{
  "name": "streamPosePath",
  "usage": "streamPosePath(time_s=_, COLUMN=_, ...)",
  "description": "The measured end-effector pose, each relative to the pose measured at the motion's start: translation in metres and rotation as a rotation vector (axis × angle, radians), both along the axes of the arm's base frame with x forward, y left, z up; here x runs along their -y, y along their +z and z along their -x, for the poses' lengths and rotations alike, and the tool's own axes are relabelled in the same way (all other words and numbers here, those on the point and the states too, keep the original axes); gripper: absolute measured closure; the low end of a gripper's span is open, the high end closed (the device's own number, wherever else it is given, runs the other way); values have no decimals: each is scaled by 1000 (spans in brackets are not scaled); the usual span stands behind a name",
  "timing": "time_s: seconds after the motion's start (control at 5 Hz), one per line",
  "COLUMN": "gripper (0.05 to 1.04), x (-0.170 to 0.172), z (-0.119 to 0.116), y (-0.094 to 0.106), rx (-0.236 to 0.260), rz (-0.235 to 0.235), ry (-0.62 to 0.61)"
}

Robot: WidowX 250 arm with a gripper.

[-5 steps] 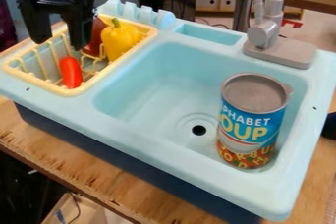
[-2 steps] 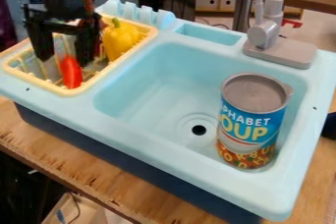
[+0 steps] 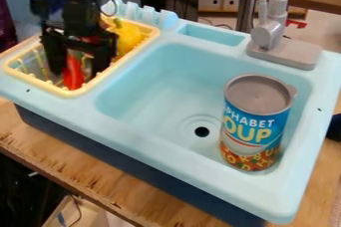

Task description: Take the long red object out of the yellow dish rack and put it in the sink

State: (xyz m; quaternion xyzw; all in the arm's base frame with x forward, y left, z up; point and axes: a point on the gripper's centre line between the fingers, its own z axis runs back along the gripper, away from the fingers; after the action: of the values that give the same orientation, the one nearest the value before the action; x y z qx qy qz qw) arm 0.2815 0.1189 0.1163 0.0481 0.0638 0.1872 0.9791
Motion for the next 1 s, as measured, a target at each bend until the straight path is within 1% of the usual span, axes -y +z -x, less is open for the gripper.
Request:
streamPosePath(time_s=0.4, gripper=91, x=1, z=0, y=-14, rx=-40, rz=-21, ry=31)
streamPosePath(time_s=0.6, gripper=164, x=1, z=2, y=-18, rx=-38, rz=-20, ry=35)
streamPosePath(time_s=0.8, gripper=426, x=-2, z=5, y=-20, rx=-43, rz=-2, ry=41)
streamPosePath(time_s=1.0, gripper=463, x=-4, z=6, y=-20, rx=-37, rz=27, ry=32)
